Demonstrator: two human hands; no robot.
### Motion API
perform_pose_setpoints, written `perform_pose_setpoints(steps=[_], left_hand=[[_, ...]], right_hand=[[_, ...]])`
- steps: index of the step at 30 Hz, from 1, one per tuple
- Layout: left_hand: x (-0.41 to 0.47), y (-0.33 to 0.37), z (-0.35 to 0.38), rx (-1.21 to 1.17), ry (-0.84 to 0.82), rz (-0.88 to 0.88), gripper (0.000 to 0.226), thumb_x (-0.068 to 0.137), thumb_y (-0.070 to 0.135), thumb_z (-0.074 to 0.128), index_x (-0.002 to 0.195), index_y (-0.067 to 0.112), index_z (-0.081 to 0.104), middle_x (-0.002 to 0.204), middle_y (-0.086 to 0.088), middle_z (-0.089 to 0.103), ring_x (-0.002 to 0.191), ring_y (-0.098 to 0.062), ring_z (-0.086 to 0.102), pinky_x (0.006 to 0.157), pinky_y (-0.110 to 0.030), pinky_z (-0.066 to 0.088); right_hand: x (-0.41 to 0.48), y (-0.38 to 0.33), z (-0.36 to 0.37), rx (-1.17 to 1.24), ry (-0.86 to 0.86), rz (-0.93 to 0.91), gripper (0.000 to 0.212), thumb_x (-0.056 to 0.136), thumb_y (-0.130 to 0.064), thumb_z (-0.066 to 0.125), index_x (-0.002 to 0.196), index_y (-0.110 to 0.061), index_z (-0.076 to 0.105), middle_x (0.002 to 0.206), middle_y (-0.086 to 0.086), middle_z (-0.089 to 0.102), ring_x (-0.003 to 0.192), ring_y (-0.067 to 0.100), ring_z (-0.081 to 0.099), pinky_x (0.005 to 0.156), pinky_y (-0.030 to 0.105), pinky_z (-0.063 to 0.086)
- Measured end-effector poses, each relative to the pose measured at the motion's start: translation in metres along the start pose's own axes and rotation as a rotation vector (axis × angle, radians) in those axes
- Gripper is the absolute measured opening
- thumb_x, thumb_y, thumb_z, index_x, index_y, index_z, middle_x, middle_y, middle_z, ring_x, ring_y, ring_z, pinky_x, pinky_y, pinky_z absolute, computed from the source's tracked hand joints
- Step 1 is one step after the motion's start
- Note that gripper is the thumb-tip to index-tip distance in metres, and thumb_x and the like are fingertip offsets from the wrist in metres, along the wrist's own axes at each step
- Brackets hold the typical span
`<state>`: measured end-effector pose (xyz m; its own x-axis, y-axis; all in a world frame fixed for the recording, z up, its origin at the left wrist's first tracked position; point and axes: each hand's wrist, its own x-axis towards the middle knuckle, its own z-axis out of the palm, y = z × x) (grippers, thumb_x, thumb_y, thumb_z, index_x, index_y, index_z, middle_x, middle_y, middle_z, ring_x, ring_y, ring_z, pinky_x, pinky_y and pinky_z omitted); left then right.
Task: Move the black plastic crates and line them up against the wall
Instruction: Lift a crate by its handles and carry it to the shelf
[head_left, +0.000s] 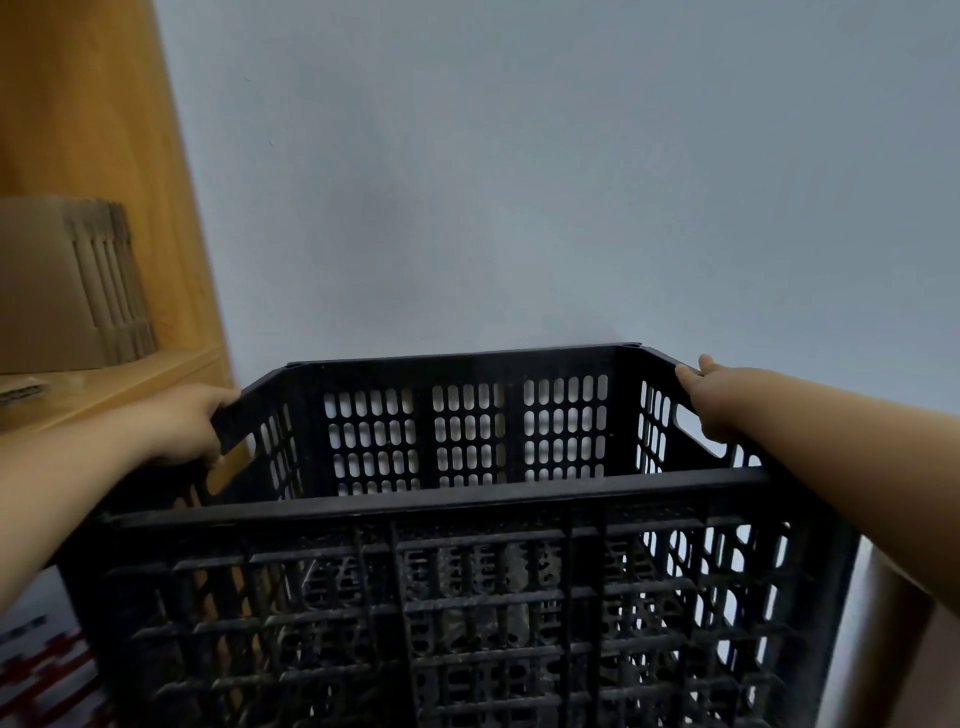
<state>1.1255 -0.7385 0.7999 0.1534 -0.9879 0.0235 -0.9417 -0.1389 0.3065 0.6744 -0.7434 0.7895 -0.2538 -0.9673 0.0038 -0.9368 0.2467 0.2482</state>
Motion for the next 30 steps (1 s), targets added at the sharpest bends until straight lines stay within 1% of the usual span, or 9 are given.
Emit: perform_pose_setpoints(steps=[6,10,12,15,18,23,26,27,30], left_hand=[[-0.003,0.004,0.003,0.0,0.021,-0.011,0.062,0.07,-0.012,0.064,0.126,0.009,0.05,0.119,-0.017,0.059,0.105,-0.031,0.054,0.094,-0.04,0.045],[-0.002,0.005,0.002,-0.011,0.023,-0.014,0.062,0.069,-0.012,0.064,0.125,0.01,0.051,0.118,-0.018,0.06,0.104,-0.033,0.056,0.094,-0.044,0.047],[-0.001,0.007,0.002,-0.02,0.031,-0.019,0.062,0.069,-0.013,0.063,0.126,0.007,0.05,0.122,-0.02,0.058,0.108,-0.035,0.055,0.094,-0.042,0.047],[0.0,0.009,0.005,-0.02,0.04,-0.03,0.062,0.069,-0.013,0.063,0.127,0.006,0.049,0.126,-0.021,0.056,0.113,-0.035,0.053,0.096,-0.042,0.043],[-0.001,0.007,0.004,-0.009,0.036,-0.028,0.064,0.068,-0.013,0.065,0.127,0.006,0.049,0.125,-0.021,0.056,0.113,-0.035,0.052,0.097,-0.042,0.042],[-0.005,0.007,0.002,-0.005,0.029,-0.009,0.065,0.066,-0.014,0.066,0.125,0.007,0.051,0.121,-0.019,0.058,0.109,-0.033,0.053,0.097,-0.042,0.042],[-0.008,0.009,0.002,-0.029,0.013,-0.008,0.059,0.069,-0.014,0.064,0.123,0.008,0.054,0.111,-0.018,0.061,0.097,-0.029,0.054,0.088,-0.041,0.044],[-0.009,0.009,0.002,-0.038,0.009,-0.014,0.059,0.069,-0.014,0.064,0.123,0.007,0.053,0.112,-0.019,0.06,0.094,-0.028,0.053,0.085,-0.04,0.044],[-0.01,0.007,0.0,-0.058,-0.002,-0.02,0.059,0.07,-0.014,0.063,0.123,0.008,0.053,0.11,-0.019,0.061,0.092,-0.029,0.055,0.077,-0.038,0.046]], right_hand=[[0.008,0.006,0.002,0.009,-0.007,-0.014,0.084,0.086,0.004,0.04,0.15,-0.019,-0.009,0.159,0.008,-0.013,0.142,0.032,0.025,0.111,0.038,0.032],[0.013,0.007,0.001,0.008,-0.009,-0.026,0.083,0.087,0.003,0.039,0.149,-0.019,-0.01,0.159,0.007,-0.013,0.144,0.03,0.02,0.114,0.039,0.027],[0.016,0.009,-0.001,0.012,-0.021,-0.029,0.083,0.087,0.002,0.04,0.149,-0.019,-0.012,0.159,0.006,-0.014,0.145,0.029,0.018,0.114,0.038,0.025],[0.018,0.01,-0.003,0.007,-0.024,-0.024,0.085,0.087,0.001,0.042,0.149,-0.02,-0.013,0.159,0.005,-0.014,0.145,0.028,0.018,0.114,0.037,0.026],[0.017,0.009,-0.001,-0.006,-0.012,-0.029,0.085,0.088,0.002,0.043,0.149,-0.02,-0.011,0.159,0.005,-0.013,0.143,0.029,0.022,0.112,0.038,0.029],[0.013,0.007,0.004,-0.036,0.026,-0.036,0.082,0.086,0.005,0.041,0.15,-0.014,-0.008,0.159,0.01,-0.012,0.141,0.031,0.028,0.109,0.037,0.033],[0.012,0.007,0.004,-0.039,0.036,-0.033,0.082,0.085,0.004,0.045,0.15,-0.011,-0.003,0.159,0.009,-0.009,0.137,0.03,0.036,0.105,0.036,0.039],[0.012,0.006,0.003,-0.042,0.041,-0.032,0.081,0.084,0.003,0.046,0.149,-0.01,-0.001,0.159,0.009,-0.008,0.135,0.03,0.038,0.104,0.035,0.04],[0.012,0.005,0.004,-0.066,0.039,-0.027,0.08,0.084,0.003,0.048,0.149,-0.009,0.002,0.16,0.008,-0.005,0.133,0.028,0.041,0.102,0.035,0.042]])
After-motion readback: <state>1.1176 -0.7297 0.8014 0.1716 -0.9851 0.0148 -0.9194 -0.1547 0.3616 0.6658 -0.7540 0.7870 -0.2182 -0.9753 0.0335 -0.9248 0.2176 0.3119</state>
